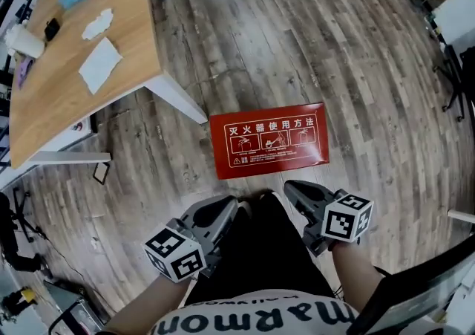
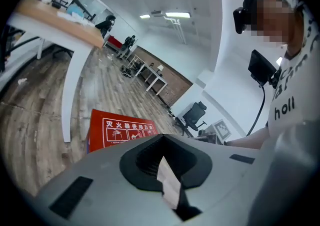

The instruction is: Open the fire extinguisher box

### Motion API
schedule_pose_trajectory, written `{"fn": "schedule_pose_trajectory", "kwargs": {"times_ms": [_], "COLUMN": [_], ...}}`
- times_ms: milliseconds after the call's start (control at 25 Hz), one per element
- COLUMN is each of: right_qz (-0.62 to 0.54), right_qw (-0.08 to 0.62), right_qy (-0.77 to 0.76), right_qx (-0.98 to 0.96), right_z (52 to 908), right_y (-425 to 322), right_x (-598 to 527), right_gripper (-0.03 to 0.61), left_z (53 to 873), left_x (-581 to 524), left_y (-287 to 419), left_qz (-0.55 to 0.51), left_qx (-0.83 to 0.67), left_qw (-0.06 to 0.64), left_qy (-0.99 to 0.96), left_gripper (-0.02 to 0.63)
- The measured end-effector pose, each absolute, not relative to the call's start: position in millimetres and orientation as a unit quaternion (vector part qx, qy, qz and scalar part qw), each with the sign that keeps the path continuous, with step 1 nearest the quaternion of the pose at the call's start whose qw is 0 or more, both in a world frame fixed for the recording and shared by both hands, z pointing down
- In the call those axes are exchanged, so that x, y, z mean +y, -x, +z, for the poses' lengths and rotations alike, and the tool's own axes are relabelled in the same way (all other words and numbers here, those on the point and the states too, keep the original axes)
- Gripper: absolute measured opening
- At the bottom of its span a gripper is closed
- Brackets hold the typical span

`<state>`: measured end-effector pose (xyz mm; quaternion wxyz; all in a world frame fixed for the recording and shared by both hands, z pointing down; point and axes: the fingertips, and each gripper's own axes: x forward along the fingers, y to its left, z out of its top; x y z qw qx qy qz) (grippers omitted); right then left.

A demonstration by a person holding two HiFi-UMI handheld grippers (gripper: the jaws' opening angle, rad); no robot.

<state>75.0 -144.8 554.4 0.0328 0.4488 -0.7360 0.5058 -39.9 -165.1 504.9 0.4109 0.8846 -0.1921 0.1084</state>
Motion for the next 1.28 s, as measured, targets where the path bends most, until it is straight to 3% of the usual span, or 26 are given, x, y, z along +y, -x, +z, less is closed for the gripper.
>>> {"fn": "schedule_pose_trajectory", "kwargs": {"times_ms": [240,280,320,360,400,480,600,720,880,1280], "right_qz": [0.526,0.529,0.533,0.539,0.545,0.551,0.557,0.542,0.513,0.481], "right_qw": [-0.034,-0.041,-0.049,-0.058,-0.066,-0.076,-0.101,-0.144,-0.203,-0.255], "right_qy": [-0.45,-0.45,-0.446,-0.439,-0.434,-0.43,-0.427,-0.422,-0.405,-0.366], "right_qx": [-0.721,-0.719,-0.717,-0.716,-0.715,-0.712,-0.705,-0.712,-0.729,-0.755], "right_z": [606,615,624,633,642,663,697,717,721,691], "right_y": [-104,-107,-108,-108,-108,-108,-113,-119,-133,-140], "right_x": [-139,-139,-139,-137,-135,-130,-130,-137,-151,-153], "right_gripper": [0.015,0.038,0.124,0.167,0.183,0.199,0.213,0.222,0.222,0.221], "left_z": [583,595,607,620,634,662,703,727,728,679], "left_x": [-148,-149,-150,-151,-151,-151,-154,-162,-176,-188], "left_y": [8,4,0,-3,-6,-10,-16,-23,-36,-39], "left_qz": [0.048,0.039,0.031,0.026,0.02,0.007,-0.017,-0.047,-0.075,-0.157], "left_qx": [-0.181,-0.181,-0.184,-0.188,-0.192,-0.203,-0.215,-0.206,-0.156,-0.115], "left_qw": [0.522,0.535,0.546,0.557,0.571,0.597,0.62,0.619,0.589,0.567], "left_qy": [-0.832,-0.824,-0.817,-0.808,-0.798,-0.776,-0.754,-0.757,-0.789,-0.801], "left_gripper": [0.008,0.008,0.008,0.009,0.027,0.138,0.242,0.282,0.282,0.282]}}
